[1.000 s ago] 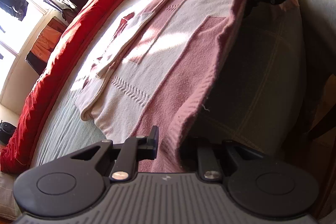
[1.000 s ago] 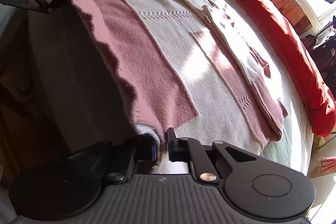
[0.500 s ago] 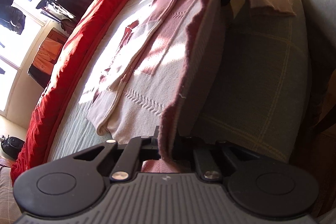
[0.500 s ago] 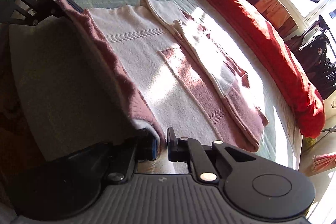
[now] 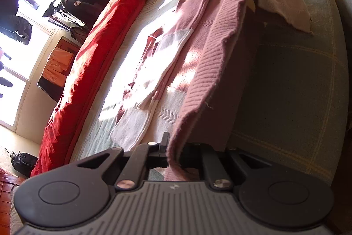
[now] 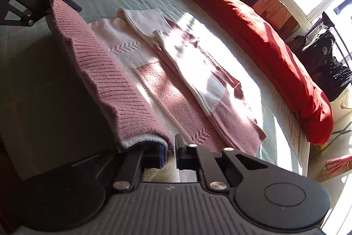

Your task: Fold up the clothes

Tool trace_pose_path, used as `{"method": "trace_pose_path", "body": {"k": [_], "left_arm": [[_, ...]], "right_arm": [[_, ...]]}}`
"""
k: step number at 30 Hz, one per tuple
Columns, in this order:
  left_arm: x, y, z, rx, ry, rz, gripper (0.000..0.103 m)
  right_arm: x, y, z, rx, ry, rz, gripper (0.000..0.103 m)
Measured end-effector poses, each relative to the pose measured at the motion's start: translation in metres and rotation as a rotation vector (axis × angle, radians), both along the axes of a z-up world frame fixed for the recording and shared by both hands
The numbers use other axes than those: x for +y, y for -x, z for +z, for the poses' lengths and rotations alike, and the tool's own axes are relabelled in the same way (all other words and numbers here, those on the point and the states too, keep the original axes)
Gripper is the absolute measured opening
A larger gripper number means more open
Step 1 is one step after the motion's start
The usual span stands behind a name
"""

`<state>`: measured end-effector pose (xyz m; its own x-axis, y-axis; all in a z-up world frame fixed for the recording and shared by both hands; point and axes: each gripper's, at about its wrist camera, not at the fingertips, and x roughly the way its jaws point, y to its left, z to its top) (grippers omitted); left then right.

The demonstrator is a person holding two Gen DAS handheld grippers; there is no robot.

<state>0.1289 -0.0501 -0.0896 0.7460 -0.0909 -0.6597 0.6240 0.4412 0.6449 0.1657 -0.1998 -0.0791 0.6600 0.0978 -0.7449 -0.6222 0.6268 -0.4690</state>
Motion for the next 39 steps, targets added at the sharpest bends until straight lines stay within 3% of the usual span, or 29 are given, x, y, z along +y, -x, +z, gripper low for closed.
{"method": "trace_pose_path", "body": {"k": [11,33,39], "left_arm": [[0.000,-0.066,0.010,-0.033,0.028,0.039,0.006],[0.003,-0.184,-0.011,-0.065,0.016,0.076,0.007],[0.002,-0.208,-0.021,-0.045,0.021,0.091,0.007]], "right_arm": [[-0.006,-0.066,0.013,-0.045,-0.020,-0.027,0.010],[-0.013,-0.192,-0.003,-0.078,-0.057,-0.114,0.010],[-0.016,-0.218,-0.016,-0.039,-0.075,-0.132,0.010]]}}
